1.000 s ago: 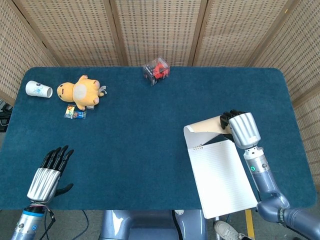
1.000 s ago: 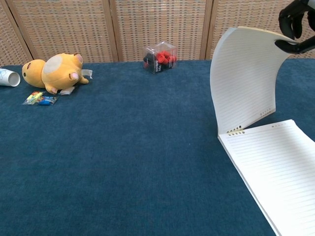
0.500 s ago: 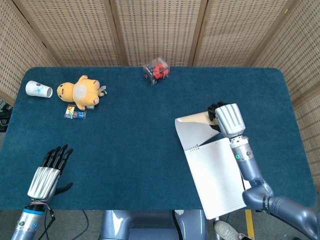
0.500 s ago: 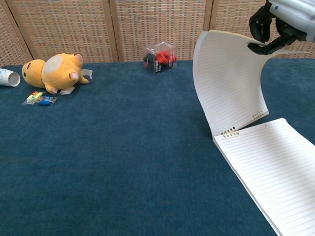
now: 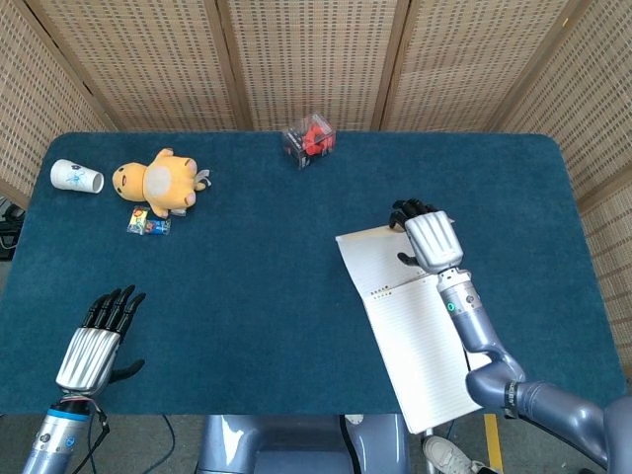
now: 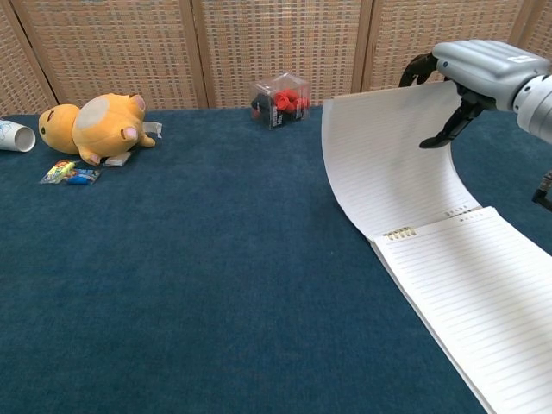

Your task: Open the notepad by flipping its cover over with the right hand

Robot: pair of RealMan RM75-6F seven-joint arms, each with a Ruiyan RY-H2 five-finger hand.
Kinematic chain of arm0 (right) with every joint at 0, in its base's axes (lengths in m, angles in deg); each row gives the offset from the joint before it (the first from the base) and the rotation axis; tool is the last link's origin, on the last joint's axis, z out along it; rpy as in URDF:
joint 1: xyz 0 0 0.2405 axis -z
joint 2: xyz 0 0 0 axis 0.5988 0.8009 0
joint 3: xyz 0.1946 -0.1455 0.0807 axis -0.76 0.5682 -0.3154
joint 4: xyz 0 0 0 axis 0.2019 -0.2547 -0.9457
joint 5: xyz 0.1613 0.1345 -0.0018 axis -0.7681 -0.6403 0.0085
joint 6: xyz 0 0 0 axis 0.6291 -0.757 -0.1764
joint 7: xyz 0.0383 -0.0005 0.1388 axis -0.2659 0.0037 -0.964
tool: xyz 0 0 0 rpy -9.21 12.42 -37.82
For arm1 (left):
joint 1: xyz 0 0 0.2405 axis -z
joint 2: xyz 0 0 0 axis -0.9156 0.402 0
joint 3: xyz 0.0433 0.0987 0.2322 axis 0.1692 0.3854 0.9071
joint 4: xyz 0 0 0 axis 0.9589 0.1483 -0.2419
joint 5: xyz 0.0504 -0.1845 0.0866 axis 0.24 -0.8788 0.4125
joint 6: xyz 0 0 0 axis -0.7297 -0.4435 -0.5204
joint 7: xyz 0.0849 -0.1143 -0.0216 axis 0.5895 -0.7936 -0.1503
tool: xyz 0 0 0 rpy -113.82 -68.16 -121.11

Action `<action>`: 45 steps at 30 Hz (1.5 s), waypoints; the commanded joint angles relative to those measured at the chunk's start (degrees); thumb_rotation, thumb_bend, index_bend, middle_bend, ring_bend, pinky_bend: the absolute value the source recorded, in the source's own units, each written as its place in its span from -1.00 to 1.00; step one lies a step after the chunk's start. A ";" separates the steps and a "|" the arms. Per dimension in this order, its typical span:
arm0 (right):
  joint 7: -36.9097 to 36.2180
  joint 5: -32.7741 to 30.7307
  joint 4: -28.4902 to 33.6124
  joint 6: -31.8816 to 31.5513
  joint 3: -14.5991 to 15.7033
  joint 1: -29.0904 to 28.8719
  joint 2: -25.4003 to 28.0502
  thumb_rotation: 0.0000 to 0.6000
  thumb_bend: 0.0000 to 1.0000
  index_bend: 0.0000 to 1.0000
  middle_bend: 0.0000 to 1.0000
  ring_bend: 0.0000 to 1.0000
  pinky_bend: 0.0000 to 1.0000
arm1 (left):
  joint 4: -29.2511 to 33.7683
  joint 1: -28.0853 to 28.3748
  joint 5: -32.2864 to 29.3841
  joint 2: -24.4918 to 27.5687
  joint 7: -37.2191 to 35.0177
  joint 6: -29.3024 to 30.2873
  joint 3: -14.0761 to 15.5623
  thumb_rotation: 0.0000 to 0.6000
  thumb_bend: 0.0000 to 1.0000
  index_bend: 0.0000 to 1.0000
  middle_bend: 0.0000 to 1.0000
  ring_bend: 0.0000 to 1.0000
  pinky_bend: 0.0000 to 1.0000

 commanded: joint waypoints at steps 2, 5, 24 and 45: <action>0.58 -0.95 0.25 0.49 0.03 -0.27 -0.25 1.00 -0.68 -0.41 -0.49 -0.58 -0.20 | -0.03 0.01 -0.02 -0.03 0.03 0.04 0.05 1.00 -0.99 -1.00 -1.00 -1.00 -0.85; 1.09 -1.95 0.71 0.62 -0.10 -0.30 -0.46 1.00 -0.72 -0.68 -0.66 -0.72 -0.34 | -0.01 0.00 -0.01 -0.01 -0.04 0.20 0.06 1.00 -0.99 -1.00 -1.00 -1.00 -0.86; 2.74 -2.94 3.67 -1.00 -0.26 -0.57 0.83 1.00 -0.99 -1.00 -1.00 -1.00 -1.00 | -0.07 -0.03 -0.09 0.23 -0.57 0.59 0.22 1.00 -0.99 -1.00 -1.00 -1.00 -0.86; 8.50 -6.01 10.40 -2.65 -3.71 -2.16 4.39 1.00 -1.00 -1.00 -1.00 -1.00 -1.00 | 0.62 0.01 0.32 1.00 -1.85 0.94 0.49 1.00 -0.99 -1.00 -1.00 -1.00 -0.86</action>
